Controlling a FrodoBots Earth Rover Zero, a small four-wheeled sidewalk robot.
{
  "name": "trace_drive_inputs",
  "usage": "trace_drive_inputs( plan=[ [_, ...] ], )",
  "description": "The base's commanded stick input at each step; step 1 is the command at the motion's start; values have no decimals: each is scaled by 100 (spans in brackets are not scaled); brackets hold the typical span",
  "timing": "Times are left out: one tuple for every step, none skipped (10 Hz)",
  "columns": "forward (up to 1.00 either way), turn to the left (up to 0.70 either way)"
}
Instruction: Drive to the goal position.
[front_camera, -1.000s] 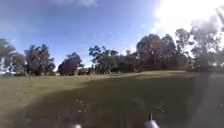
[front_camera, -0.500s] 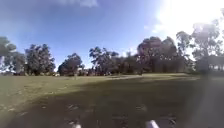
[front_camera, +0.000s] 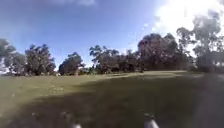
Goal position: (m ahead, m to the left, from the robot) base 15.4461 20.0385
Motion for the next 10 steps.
trace_drive_inputs(
  plan=[
    [70,0],
    [70,0],
    [70,0],
    [70,0],
    [70,0],
    [70,0],
    [70,0],
    [70,0],
    [70,0],
    [70,0]
  ],
)
